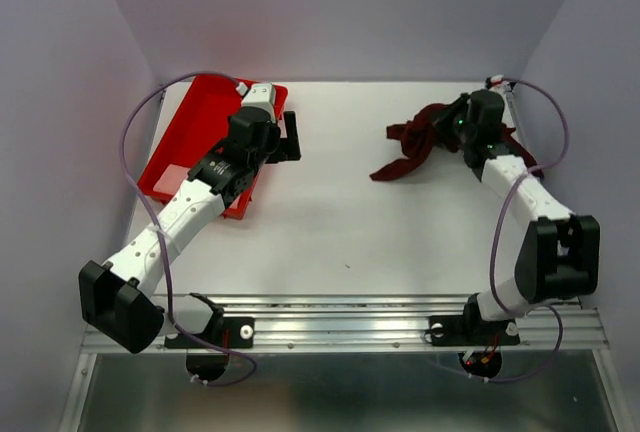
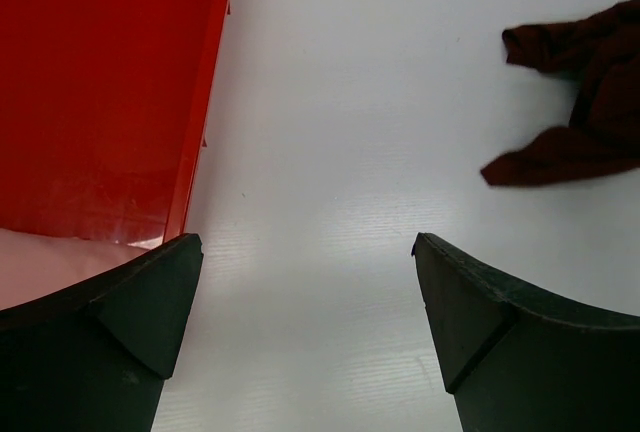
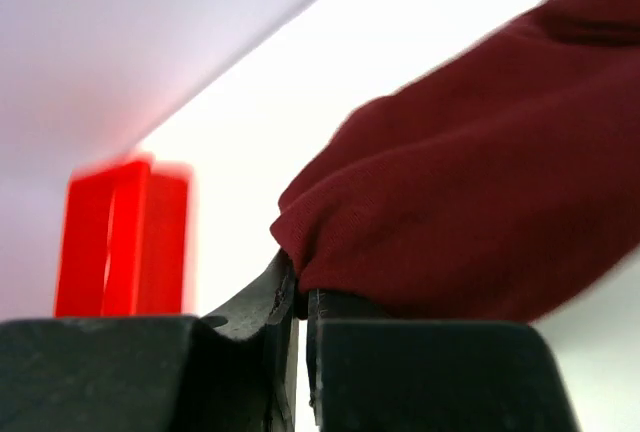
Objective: Roll the t-shirts
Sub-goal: Pick up the T-shirt at the corner of the board, then place the T-shirt at the center of the board.
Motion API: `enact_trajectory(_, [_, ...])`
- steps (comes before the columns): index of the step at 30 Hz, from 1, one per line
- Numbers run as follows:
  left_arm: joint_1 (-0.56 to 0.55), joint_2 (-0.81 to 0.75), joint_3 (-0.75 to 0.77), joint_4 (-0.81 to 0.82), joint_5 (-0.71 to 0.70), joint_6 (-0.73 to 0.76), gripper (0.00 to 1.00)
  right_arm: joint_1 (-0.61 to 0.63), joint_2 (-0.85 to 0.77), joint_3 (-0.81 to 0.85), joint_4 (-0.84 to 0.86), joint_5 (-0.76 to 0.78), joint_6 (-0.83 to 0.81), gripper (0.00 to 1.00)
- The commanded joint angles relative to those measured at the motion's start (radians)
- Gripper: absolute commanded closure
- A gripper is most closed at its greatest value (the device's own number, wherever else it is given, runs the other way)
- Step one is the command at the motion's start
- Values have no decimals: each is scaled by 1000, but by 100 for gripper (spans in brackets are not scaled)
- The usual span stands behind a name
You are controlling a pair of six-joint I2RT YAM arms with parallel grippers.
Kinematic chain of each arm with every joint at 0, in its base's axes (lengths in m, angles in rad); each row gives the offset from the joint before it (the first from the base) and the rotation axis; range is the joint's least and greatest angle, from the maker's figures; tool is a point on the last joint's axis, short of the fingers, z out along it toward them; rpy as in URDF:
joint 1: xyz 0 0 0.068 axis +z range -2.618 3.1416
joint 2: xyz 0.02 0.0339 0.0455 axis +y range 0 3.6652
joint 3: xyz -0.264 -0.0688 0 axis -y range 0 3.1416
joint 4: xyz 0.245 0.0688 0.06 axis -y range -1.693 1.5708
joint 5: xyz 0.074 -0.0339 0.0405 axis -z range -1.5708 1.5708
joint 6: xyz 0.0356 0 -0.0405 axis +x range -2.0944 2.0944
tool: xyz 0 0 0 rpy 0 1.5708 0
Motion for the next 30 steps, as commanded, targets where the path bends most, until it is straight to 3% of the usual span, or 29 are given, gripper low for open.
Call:
enact_trajectory(1, [-2, -6, 76, 12, 2, -4, 1, 187, -196, -191, 36, -10, -17, 99])
enact_trajectory(5, [-2, -36, 77, 19, 22, -17, 1, 365, -408, -360, -4, 2, 33, 99])
enact_trajectory(10, [-2, -66, 41, 26, 77, -51, 1, 427, -564, -455, -145, 28, 47, 99])
enact_trajectory(11, [-3, -47, 42, 17, 86, -59, 1, 427, -581, -466, -227, 57, 50, 91])
enact_trajectory(12, [-2, -34, 47, -9, 97, -77, 1, 427, -595, -475, -273, 170, 53, 73])
enact_trajectory(14, [-5, -11, 47, -20, 146, -89, 1, 427, -609, -486, -359, 256, 47, 41])
enact_trajectory(15, [-17, 9, 47, -25, 152, -94, 1, 427, -609, -484, -417, 301, 41, 21])
enact_trajectory(18, [-46, 52, 39, -34, 149, -120, 1, 427, -608, -468, -493, 352, 43, 8])
enact_trajectory(25, [-103, 251, 34, -112, 138, -237, 4, 380, -565, -400, -631, 404, 73, 6])
enact_trajectory(30, [-135, 381, 34, -80, 98, -294, 4, 357, -566, -392, -680, 395, 81, 6])
